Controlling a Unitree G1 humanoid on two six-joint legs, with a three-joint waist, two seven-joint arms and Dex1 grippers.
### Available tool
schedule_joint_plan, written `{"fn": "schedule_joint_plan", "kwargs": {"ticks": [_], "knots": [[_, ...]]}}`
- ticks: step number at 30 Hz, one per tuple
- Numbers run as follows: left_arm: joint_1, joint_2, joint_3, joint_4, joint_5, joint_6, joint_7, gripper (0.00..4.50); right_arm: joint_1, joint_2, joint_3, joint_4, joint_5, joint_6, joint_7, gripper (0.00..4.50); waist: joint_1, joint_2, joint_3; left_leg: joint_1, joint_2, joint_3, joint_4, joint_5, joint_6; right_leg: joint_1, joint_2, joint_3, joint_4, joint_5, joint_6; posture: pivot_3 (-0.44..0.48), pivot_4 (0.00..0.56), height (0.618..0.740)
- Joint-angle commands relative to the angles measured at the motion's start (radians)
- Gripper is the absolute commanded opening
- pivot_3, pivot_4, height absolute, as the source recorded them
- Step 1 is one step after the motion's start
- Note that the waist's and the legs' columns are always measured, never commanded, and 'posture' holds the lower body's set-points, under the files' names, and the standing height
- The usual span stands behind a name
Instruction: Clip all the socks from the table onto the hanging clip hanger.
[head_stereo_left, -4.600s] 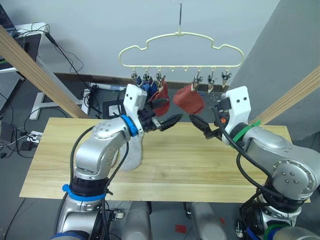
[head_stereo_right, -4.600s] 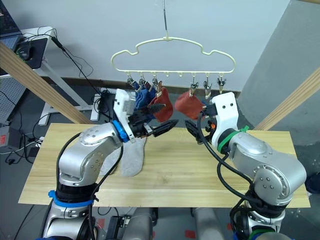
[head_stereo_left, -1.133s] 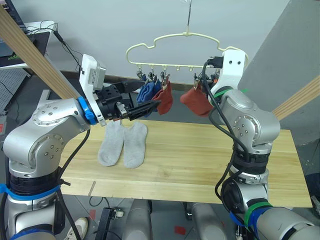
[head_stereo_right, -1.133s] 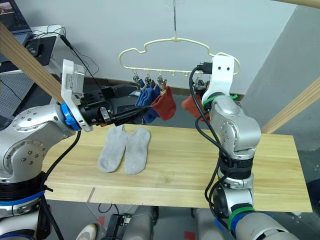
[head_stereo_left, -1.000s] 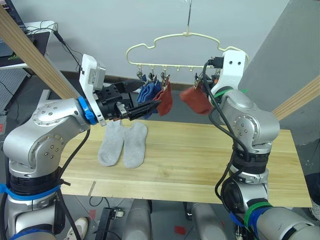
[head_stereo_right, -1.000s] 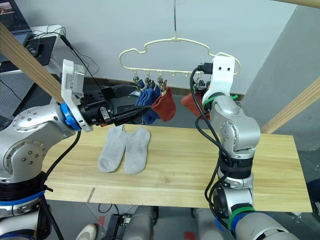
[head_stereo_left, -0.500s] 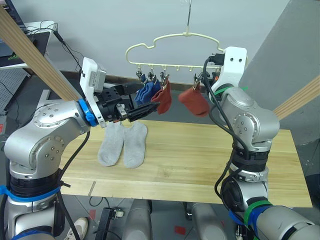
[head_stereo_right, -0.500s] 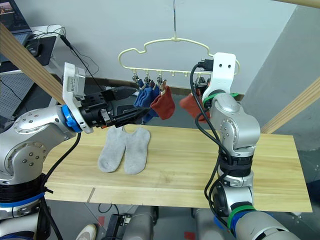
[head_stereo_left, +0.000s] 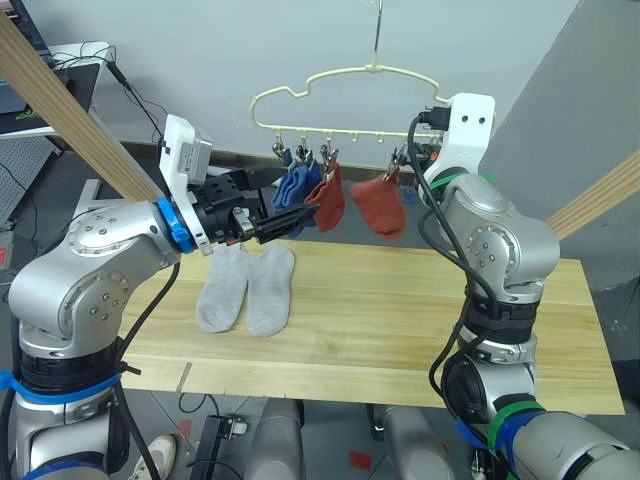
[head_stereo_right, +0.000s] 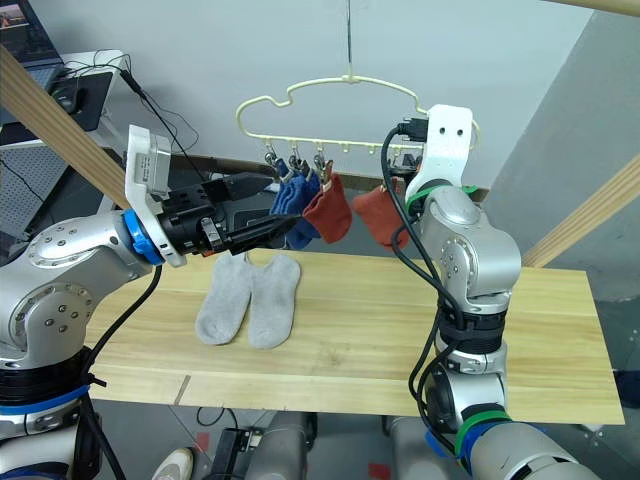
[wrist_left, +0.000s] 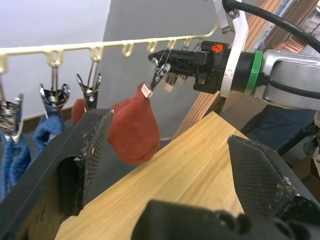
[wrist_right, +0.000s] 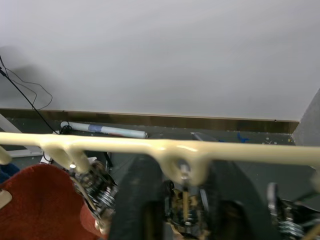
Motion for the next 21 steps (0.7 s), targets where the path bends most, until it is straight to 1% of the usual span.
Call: {"fn": "schedule_joint_plan", "kwargs": {"ticks": [1, 6, 10, 13, 16, 21], "knots": [[0.000, 0.011, 0.018, -0.039, -0.018, -0.007, 0.000, 4.21, -0.027, 0.003, -0.003, -0.029, 0.000, -0.016, -0.004, 0.02, 0.000, 0.000, 0.000, 0.000, 0.000, 0.000, 0.000, 0.000, 0.000, 0.000, 0.000, 0.000, 0.000, 0.000, 0.000, 0.054, 0.304, 0.740], [0.008, 0.020, 0.017, -0.041, -0.017, 0.004, 0.002, 4.21, -0.031, 0.005, -0.005, -0.026, -0.001, -0.020, -0.008, 0.02, 0.000, 0.000, 0.000, 0.000, 0.000, 0.000, 0.000, 0.000, 0.000, 0.000, 0.000, 0.000, 0.000, 0.000, 0.000, 0.054, 0.304, 0.740], [0.046, 0.063, -0.013, -0.049, 0.008, 0.055, 0.009, 4.21, -0.037, 0.003, -0.009, -0.030, -0.001, -0.016, -0.011, 0.02, -0.001, 0.000, 0.000, 0.000, 0.000, 0.000, 0.000, 0.000, 0.000, 0.000, 0.000, 0.000, 0.000, 0.000, 0.000, 0.053, 0.306, 0.740], [0.098, 0.081, -0.046, -0.039, 0.069, 0.019, 0.007, 4.21, -0.045, 0.006, -0.015, -0.036, 0.002, -0.010, -0.014, 0.02, -0.001, 0.000, 0.000, 0.000, 0.000, 0.000, 0.000, 0.000, 0.000, 0.000, 0.000, 0.000, 0.000, 0.000, 0.000, 0.047, 0.308, 0.740], [0.167, 0.102, -0.101, -0.010, 0.179, -0.065, -0.008, 4.21, -0.051, 0.010, -0.019, -0.043, 0.005, -0.002, -0.016, 0.02, -0.001, 0.000, 0.000, 0.000, 0.000, 0.000, 0.000, 0.000, 0.000, 0.000, 0.000, 0.000, 0.000, 0.000, 0.000, 0.044, 0.311, 0.740], [0.288, 0.101, -0.187, 0.129, 0.332, -0.175, -0.022, 4.21, -0.061, 0.015, -0.025, -0.055, 0.010, 0.011, -0.022, 0.02, -0.002, 0.000, 0.000, 0.001, 0.000, 0.001, 0.000, 0.000, 0.000, -0.001, 0.000, 0.001, 0.001, 0.000, 0.000, 0.037, 0.314, 0.740]]}}
